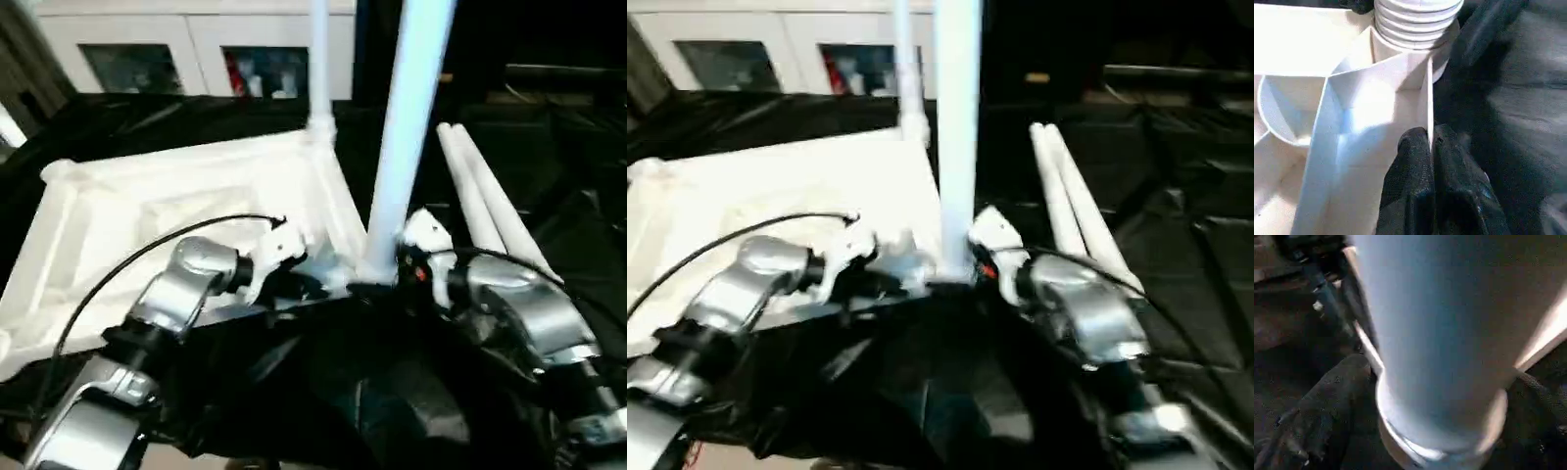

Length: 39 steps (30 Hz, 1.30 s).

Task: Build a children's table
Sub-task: Rotate leg to tighten

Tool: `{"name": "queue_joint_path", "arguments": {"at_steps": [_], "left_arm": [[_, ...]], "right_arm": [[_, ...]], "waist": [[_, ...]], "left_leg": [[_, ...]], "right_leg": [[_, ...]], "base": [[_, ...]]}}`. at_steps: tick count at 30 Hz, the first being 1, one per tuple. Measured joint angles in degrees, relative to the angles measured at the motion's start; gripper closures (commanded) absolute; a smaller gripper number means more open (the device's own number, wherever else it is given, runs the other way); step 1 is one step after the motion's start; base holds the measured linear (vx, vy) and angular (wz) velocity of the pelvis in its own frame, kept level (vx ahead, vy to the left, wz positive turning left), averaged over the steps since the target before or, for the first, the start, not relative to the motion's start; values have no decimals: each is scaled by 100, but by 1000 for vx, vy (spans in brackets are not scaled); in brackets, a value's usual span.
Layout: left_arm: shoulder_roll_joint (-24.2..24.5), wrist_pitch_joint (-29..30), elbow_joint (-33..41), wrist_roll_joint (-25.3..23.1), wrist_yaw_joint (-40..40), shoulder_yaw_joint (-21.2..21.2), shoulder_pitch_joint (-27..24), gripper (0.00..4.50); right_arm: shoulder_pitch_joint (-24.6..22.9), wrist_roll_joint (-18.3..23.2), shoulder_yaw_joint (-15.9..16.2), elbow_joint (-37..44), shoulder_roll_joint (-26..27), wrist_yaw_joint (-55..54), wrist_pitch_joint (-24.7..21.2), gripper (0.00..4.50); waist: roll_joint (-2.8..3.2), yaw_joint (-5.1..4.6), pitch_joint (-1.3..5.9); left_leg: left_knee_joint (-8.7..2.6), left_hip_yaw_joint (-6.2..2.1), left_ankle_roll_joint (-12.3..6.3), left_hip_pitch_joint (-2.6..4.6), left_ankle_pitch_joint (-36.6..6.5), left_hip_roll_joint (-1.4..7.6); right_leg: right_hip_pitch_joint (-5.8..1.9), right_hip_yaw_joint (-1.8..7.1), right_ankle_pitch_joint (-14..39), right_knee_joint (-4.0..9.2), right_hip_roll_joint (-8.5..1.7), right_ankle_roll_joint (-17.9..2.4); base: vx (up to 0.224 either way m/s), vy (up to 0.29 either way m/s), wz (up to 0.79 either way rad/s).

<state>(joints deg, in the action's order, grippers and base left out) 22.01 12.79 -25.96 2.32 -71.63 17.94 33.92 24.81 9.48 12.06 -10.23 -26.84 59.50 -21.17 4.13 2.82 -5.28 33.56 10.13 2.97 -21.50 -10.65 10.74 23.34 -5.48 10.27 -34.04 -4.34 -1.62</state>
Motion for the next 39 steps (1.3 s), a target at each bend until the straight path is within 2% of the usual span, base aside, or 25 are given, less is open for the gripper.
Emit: {"name": "queue_joint_path", "arguments": {"at_steps": [3,14,20,25,26,28,35,36,39], "left_arm": [[152,-66,99,36,-272,6,-72,450],[226,-117,183,28,-405,45,-77,450],[221,-137,133,25,-372,44,-77,450],[84,39,-29,-14,66,-39,-17,450],[-99,143,-165,-76,379,-128,39,450],[-439,359,-464,-214,1002,-235,281,450],[-996,619,-809,-223,1989,-424,497,450],[-1007,619,-808,-239,2009,-425,497,450],[-1015,559,-808,-337,1993,-397,496,450]], "right_arm": [[-5,38,40,105,-159,274,-1,50],[-45,98,183,128,-108,336,-8,148],[-122,94,170,191,40,156,-71,172],[-195,3,-59,19,506,-631,-96,175],[-167,-72,-200,-181,779,-1083,-108,175],[56,-264,-496,-632,1353,-2129,-94,175],[510,-517,-827,-1382,2089,-3738,93,175],[518,-544,-841,-1415,2134,-3794,134,120],[518,-561,-901,-1447,2209,-3806,177,104]], "waist": [[-1,30,0],[-3,69,1],[-7,66,3],[-11,19,5],[-19,-11,7],[-25,-114,5],[-32,-185,8],[-32,-186,8],[-33,-194,8]], "left_leg": [[1,0,1,4,1,3],[14,0,0,-1,2,4],[34,0,0,0,2,6],[46,-1,4,11,3,7],[48,-1,4,20,4,7],[58,-1,33,18,-7,6],[47,-7,34,23,-7,8],[46,-7,28,23,-4,8],[46,-7,5,22,10,7]], "right_leg": [[1,-1,0,-9,1,0],[0,0,-1,-15,0,0],[0,1,-1,-33,0,0],[-5,3,-7,-45,0,-5],[-13,4,-10,-45,0,-8],[-10,4,-16,-44,0,-7],[-14,0,-21,-44,3,-8],[-14,1,-21,-43,3,-8],[-14,1,-21,-39,3,-7]], "base": [[0,0,0],[0,0,0],[0,0,0],[0,0,0],[0,0,0],[0,0,0],[0,0,0],[0,0,0],[0,0,0]]}}
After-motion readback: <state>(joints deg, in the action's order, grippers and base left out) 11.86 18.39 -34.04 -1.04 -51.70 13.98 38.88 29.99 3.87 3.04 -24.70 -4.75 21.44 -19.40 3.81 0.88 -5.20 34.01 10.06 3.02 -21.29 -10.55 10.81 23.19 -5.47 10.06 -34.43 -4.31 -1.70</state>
